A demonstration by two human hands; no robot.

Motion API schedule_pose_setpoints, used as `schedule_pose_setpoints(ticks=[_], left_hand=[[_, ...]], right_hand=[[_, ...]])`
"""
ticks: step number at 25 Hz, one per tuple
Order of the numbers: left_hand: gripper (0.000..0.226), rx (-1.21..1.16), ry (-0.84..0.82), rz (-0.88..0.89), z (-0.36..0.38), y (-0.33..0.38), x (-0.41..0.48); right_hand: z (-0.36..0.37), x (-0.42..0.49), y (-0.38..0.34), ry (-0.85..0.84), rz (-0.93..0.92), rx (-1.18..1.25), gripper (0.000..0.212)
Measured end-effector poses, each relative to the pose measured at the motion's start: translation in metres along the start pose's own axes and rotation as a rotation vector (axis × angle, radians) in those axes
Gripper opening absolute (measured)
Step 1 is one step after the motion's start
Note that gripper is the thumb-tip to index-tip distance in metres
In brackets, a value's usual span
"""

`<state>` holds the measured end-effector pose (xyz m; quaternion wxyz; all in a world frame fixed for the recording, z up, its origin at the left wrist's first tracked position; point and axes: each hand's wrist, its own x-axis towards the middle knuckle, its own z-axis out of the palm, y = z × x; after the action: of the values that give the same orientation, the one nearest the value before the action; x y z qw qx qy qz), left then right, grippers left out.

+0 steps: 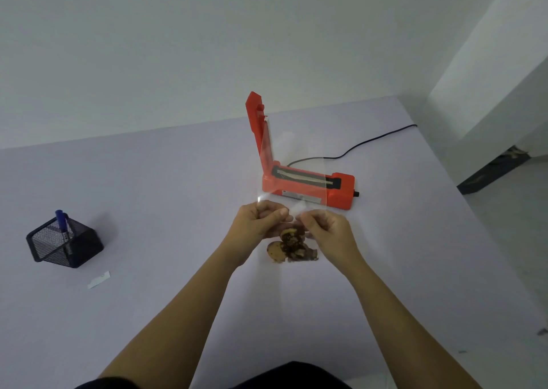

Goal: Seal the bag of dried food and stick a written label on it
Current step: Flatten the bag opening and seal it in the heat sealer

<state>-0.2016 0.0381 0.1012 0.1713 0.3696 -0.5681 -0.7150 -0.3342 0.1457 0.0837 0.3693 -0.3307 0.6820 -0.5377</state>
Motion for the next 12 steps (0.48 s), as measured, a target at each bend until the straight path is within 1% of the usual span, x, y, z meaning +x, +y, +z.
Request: schedule_pose_setpoints(ticks=[3, 5, 8, 10, 12], left_hand=[[0.026, -0.020, -0.061, -0.015, 0.002, -0.008, -0.005], [0.026, 0.024, -0.077, -0.029, 0.001, -0.013, -0.007], [0.015, 0.114, -0.090, -0.037, 0.000, -0.019, -0.006], [0.014, 0.134, -0.111, -0.049, 0.001, -0.020, -0.006], [0.015, 0.173, -0.133, -0.055, 0.000, -0.020, -0.006]], right_hand=[[0.002, -0.005, 0.003, 0.093, 0.026, 0.064, 0.014], [0.000, -0.009, 0.004, 0.098, 0.043, 0.084, 0.015], [-0.003, -0.018, 0.007, 0.011, 0.105, 0.120, 0.014], [-0.005, -0.021, 0.008, -0.037, 0.151, 0.118, 0.013], [-0.009, -0.021, 0.010, -0.047, 0.174, 0.111, 0.011]])
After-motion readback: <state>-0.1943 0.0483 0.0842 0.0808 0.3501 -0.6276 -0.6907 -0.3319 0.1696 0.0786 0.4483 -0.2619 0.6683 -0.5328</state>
